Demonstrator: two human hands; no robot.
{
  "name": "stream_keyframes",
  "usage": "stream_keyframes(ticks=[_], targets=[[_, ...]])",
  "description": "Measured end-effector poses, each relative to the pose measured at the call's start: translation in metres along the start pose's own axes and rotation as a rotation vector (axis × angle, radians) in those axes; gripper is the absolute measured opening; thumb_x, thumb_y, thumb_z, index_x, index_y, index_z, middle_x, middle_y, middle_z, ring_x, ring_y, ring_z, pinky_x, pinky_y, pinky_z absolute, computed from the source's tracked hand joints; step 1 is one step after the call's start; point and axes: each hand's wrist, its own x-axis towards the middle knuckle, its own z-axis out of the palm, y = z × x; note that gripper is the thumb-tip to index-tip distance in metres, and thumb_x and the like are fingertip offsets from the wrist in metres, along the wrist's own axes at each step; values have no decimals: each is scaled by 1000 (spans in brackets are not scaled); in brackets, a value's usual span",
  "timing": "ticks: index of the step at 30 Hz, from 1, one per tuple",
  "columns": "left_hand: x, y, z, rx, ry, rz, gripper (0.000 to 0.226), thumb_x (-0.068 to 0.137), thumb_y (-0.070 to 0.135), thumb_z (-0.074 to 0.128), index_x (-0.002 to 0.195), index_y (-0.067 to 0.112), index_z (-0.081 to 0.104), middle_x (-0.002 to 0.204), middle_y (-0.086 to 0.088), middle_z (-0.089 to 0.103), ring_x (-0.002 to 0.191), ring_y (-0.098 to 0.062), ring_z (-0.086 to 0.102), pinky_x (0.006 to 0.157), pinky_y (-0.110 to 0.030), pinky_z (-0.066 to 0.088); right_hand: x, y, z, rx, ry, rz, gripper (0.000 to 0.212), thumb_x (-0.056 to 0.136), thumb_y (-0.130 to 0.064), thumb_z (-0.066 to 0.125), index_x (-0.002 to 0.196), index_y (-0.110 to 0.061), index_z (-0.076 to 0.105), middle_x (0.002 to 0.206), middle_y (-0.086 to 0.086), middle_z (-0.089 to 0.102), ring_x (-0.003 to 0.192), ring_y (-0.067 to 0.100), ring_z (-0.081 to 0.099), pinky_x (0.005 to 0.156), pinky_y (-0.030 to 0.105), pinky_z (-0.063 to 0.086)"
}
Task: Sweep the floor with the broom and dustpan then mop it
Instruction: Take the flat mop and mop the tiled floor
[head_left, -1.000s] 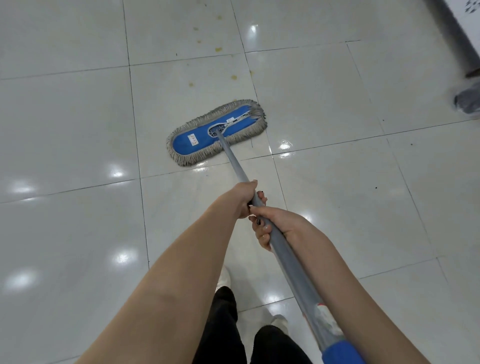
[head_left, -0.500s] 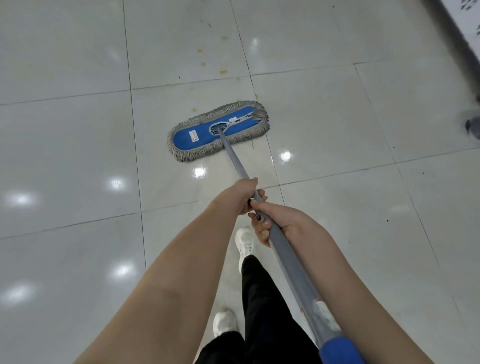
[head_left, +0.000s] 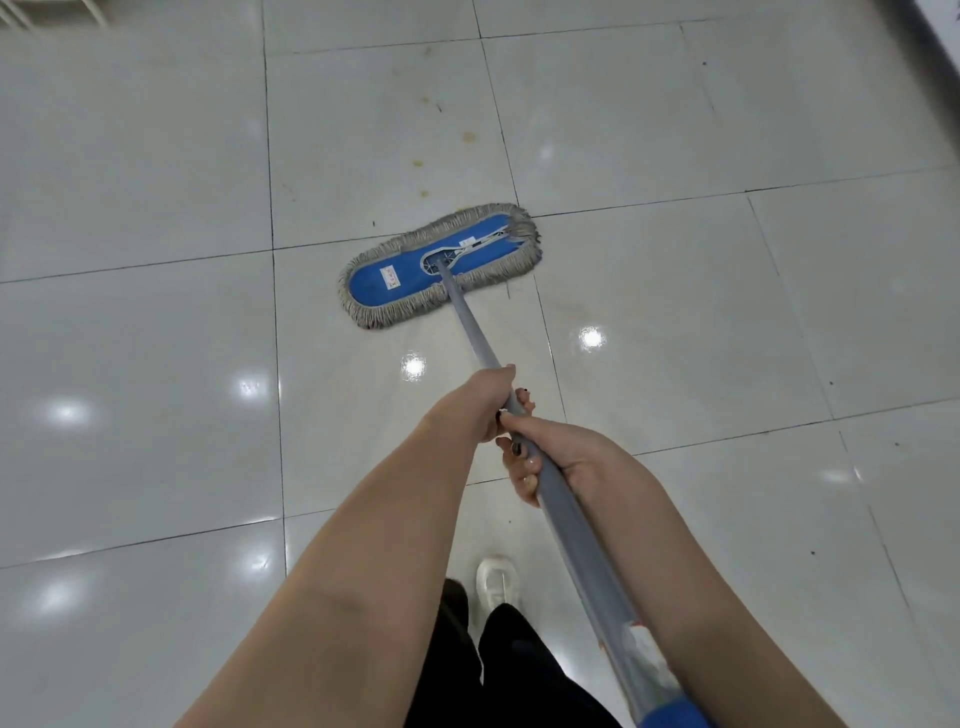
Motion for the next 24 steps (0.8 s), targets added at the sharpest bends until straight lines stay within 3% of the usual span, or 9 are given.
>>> stream_keyframes(ticks=[4,8,17,24], targets=[[24,58,-6,-13,-17,14,32,100,32,41,77,10,39,58,-1,44,27,-10,48,45,-22,41,19,-57,19,-22,13,-6,39,96,-32,53,64,-13,41,35,-4,38,22,3,33,27,9,28],[53,124,-19,-15,-17,7,30,100,33,41,79,12,38,59,0,43,26,-9,47,37,-15,40,45,-118,47,-35,16,-17,40,96,-34,52,63,-13,41,34,-5,38,22,2,32,27,9,28],[111,283,-57,17,-23,25,33,100,33,41,77,10,38,59,-2,42,24,-11,44,36,-14,40,104,-259,123,48,-8,-47,40,97,-32,50,63,-14,38,32,-5,34,21,3,31,26,8,27],[138,339,-61,109,-9,50,22,101,32,39,98,11,39,61,-1,45,31,-11,48,36,-15,41,125,-309,138,146,-49,-54,34,95,-19,49,62,-14,39,34,-5,35,21,3,33,26,9,28]])
